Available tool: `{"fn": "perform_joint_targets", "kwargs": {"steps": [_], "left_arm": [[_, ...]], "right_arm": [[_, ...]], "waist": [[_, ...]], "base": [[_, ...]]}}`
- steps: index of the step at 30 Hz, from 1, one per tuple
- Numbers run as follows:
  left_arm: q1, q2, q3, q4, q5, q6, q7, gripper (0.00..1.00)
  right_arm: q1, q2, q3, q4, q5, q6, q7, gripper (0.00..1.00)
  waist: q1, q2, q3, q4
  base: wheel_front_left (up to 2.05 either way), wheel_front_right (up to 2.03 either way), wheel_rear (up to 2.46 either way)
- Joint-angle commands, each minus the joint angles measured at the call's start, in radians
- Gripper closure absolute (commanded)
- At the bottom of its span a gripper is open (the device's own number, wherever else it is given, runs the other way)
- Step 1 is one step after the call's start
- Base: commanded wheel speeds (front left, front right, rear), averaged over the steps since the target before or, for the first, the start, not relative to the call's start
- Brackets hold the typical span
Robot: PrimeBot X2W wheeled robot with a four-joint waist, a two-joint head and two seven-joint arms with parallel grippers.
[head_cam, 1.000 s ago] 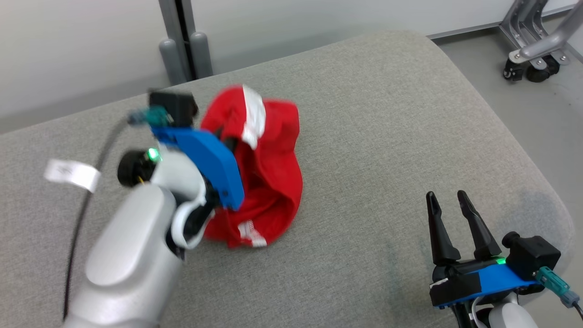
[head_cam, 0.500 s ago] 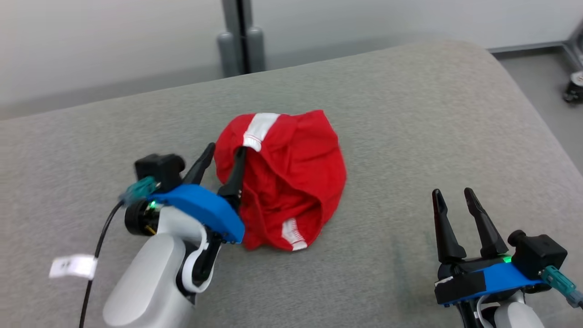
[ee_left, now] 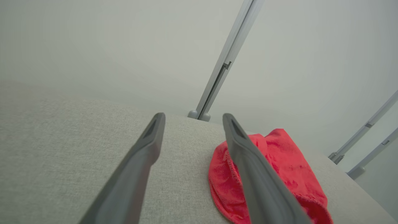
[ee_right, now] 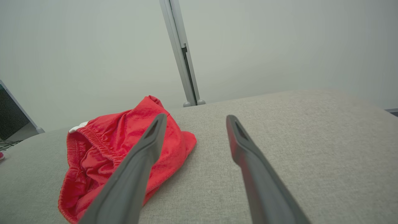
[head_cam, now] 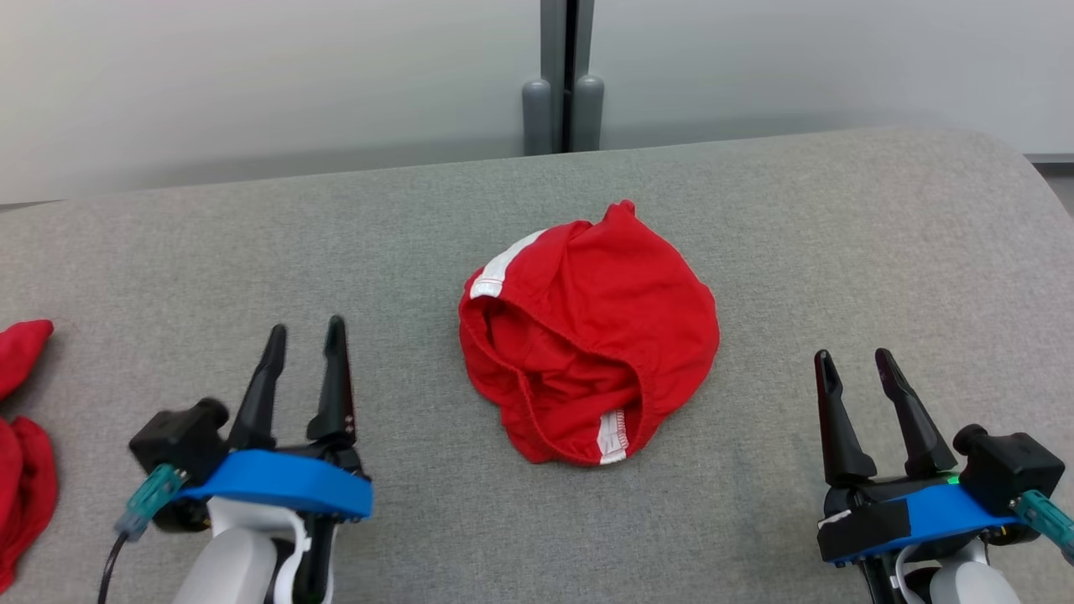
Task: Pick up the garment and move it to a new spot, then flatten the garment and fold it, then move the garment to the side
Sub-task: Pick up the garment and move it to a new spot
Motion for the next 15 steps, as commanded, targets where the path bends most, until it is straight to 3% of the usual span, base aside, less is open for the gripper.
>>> {"fn": "perform_joint_targets", "kwargs": {"steps": [1,8,15], "left_arm": [[0.029,0.004,0.025,-0.011,0.013,-0.002,-0.007,0.0],[0.13,-0.004,0.151,-0.094,0.171,-0.012,-0.009,0.0],[0.2,-0.022,0.204,-0.069,0.278,-0.026,-0.009,0.0]], "right_arm": [[0.009,-0.003,-0.003,-0.007,-0.004,0.0,0.003,0.0],[0.027,-0.003,-0.021,-0.018,-0.019,0.0,0.013,0.0],[0.045,-0.003,-0.04,-0.033,-0.03,0.0,0.03,0.0]], "waist": [[0.0,0.0,-0.007,0.009],[0.0,0.0,-0.023,0.02],[0.0,0.0,-0.032,0.026]], "base": [[0.0,0.0,0.0],[0.0,0.0,0.0],[0.0,0.0,0.0]]}}
